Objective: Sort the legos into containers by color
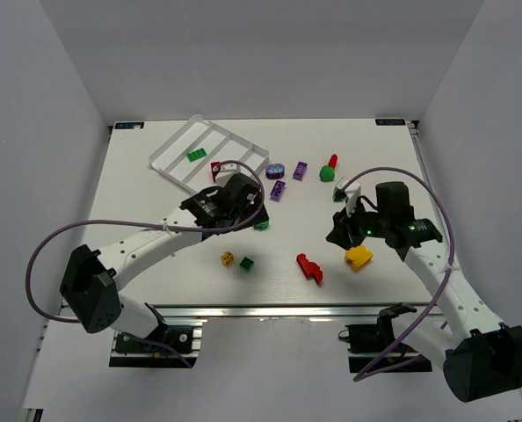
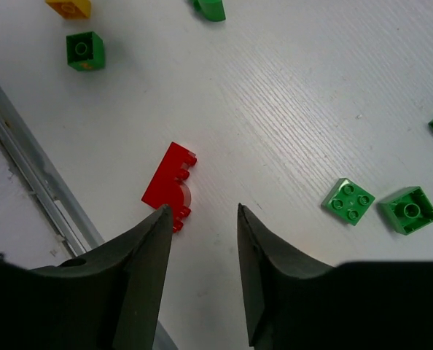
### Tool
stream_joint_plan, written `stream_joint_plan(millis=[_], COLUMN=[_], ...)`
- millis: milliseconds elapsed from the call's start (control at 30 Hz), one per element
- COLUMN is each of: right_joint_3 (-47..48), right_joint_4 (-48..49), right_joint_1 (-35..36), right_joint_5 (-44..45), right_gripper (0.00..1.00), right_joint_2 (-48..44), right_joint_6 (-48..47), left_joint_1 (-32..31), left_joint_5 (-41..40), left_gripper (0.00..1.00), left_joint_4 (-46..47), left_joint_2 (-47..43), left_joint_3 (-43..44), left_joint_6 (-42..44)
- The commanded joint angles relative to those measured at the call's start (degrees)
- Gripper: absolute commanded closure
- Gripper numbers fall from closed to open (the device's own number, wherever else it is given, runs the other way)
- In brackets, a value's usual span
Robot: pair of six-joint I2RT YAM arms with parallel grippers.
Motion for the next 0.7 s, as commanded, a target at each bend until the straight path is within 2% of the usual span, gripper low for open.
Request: stream_joint_plan(millis=[0,33,67,100,300,500,667], right_joint_3=[1.3,1.6,1.8,2.1,3.5,4.7,6.3], right_joint_4=[-1.8,-1.9,-2.1,-2.6,-3.9,-4.8,-11.2], right_joint_1=[-0.8,-1.0,-1.3,-1.8,-4.3,-5.1,-5.2], right_joint_5=[0.1,0.6,0.9,1.3,0.0,-1.1,-11.1], right_gripper=[0.53,0.43,0.40,0.38,0.37,0.38,0.41], right_joint_2=[0.0,0.1,0.4,0.6,1.5,2.0,3.6], right_joint_6=[1.2,1.4,1.8,2.0,4.9,4.2,-6.8], left_joint_1=[-0.3,-0.3,-0.3,-0.3,-0.3,-0.3,-0.3], left_joint_5=[-3.1,-3.4,-4.2,-4.5,-5.2,-4.2,-0.5], left_gripper=[0.13,0.13,0.04,0.02,0.02,0.02,0.02], left_joint_4=[-4.4,-4.8,-5.7,-6.3,-11.7,-12.2,-10.8], left_joint_2=[0.7,0.9,1.1,1.8,6.5,9.8,13.3], left_joint_3=[4.5,5.4,6.4,8.4,15.1,15.5,16.8], left_joint_6=[-0.2,0.1,0.4,1.2,4.2,10.3,17.3])
